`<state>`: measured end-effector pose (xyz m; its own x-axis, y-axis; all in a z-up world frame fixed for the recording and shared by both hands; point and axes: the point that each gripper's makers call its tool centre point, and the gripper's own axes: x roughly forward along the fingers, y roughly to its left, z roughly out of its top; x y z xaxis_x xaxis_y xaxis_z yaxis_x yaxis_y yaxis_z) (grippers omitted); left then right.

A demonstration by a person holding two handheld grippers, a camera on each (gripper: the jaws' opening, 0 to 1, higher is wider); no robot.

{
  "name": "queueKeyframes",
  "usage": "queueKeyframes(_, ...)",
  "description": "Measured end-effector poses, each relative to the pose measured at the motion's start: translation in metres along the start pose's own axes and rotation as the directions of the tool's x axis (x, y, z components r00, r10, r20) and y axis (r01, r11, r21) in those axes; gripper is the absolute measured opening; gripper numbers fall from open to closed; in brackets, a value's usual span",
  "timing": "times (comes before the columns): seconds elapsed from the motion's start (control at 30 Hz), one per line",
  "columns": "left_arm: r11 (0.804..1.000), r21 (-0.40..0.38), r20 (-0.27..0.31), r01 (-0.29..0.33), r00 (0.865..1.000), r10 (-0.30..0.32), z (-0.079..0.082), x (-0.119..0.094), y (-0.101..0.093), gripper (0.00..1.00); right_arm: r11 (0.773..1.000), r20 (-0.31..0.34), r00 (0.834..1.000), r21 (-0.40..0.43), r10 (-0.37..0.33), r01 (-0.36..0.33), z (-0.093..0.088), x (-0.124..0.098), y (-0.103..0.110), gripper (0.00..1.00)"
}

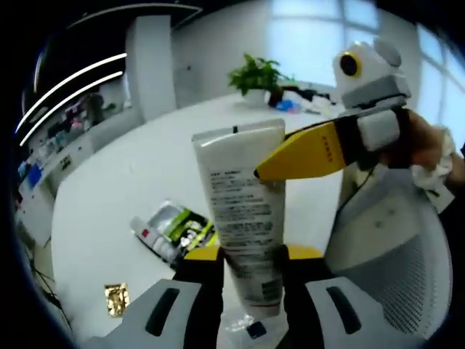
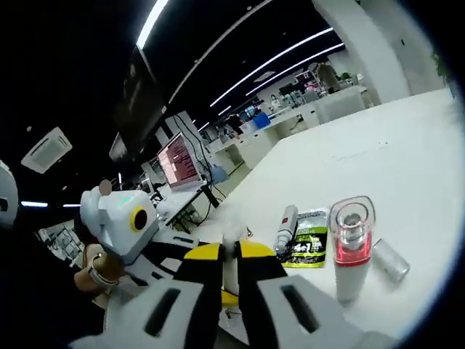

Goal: Arrange the skincare products in the storage area until every visible bottle or jar stands upright without overlapping.

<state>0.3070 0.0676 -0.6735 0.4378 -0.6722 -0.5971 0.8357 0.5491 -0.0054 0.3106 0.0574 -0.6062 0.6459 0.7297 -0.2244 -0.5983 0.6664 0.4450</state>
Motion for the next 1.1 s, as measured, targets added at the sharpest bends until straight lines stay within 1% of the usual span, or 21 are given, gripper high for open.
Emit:
queueKeyframes(0.2, 1.0, 0.015, -0.01, 0.013, 1.0, -0.013, 0.003, 0.008, 0.002, 0.27, 0.997, -0.01, 1.0, -0.076, -0.027, 0.026, 0.001, 0.001, -0.001, 0.05)
queueKeyframes(0.43, 0.999, 0.022, -0.025, 0.034, 0.999, -0.033, 0.005, 0.022, 0.004, 0.27, 0.991, -0.018, 0.999, -0.126, -0.047, 0.044, 0.001, 0.003, -0.006, 0.06)
queueKeyframes(0.47, 0.999, 0.024, -0.026, 0.035, 0.999, -0.034, 0.005, 0.023, 0.005, 0.27, 0.99, -0.021, 0.999, -0.135, -0.046, 0.043, 0.0, 0.003, -0.006, 0.06)
queueKeyframes(0.5, 0.999, 0.027, -0.028, 0.035, 0.999, -0.034, 0.005, 0.025, 0.005, 0.27, 0.985, -0.028, 0.998, -0.165, -0.048, 0.043, -0.001, 0.004, -0.008, 0.06)
queueKeyframes(0.63, 0.999, 0.024, -0.046, 0.046, 0.998, -0.045, 0.002, 0.032, 0.005, 0.27, 0.982, -0.04, 0.997, -0.182, -0.063, 0.055, -0.006, 0.006, -0.012, 0.05)
queueKeyframes(0.67, 0.999, 0.026, -0.047, 0.047, 0.998, -0.046, 0.001, 0.034, 0.006, 0.27, 0.978, -0.038, 0.997, -0.197, -0.074, 0.065, -0.006, 0.005, -0.015, 0.05)
queueKeyframes(0.77, 0.998, 0.031, -0.045, 0.052, 0.998, -0.05, -0.002, 0.037, 0.006, 0.27, 0.975, -0.043, 0.996, -0.212, -0.076, 0.065, -0.009, 0.006, -0.017, 0.05)
queueKeyframes(0.8, 0.999, 0.025, -0.029, 0.049, 0.998, -0.048, 0.0, 0.036, 0.006, 0.27, 0.974, -0.03, 0.997, -0.217, -0.077, 0.069, -0.007, 0.005, -0.018, 0.05)
queueKeyframes(0.83, 0.998, 0.027, -0.031, 0.051, 0.998, -0.05, -0.001, 0.035, 0.006, 0.27, 0.975, -0.035, 0.997, -0.214, -0.075, 0.066, -0.008, 0.005, -0.017, 0.05)
queueKeyframes(1.0, 0.998, 0.04, -0.009, 0.054, 0.998, -0.054, 0.001, 0.034, 0.006, 0.28, 0.965, -0.026, 0.995, -0.247, -0.092, 0.083, -0.006, 0.005, -0.02, 0.05)
queueKeyframes(1.03, 0.998, 0.044, -0.002, 0.051, 0.999, -0.051, 0.001, 0.035, 0.007, 0.28, 0.96, -0.028, 0.994, -0.262, -0.108, 0.097, -0.006, 0.004, -0.02, 0.04)
queueKeyframes(1.1, 0.997, 0.054, 0.006, 0.05, 0.999, -0.05, 0.0, 0.034, 0.006, 0.28, 0.959, -0.027, 0.993, -0.264, -0.116, 0.105, -0.007, 0.003, -0.021, 0.04)
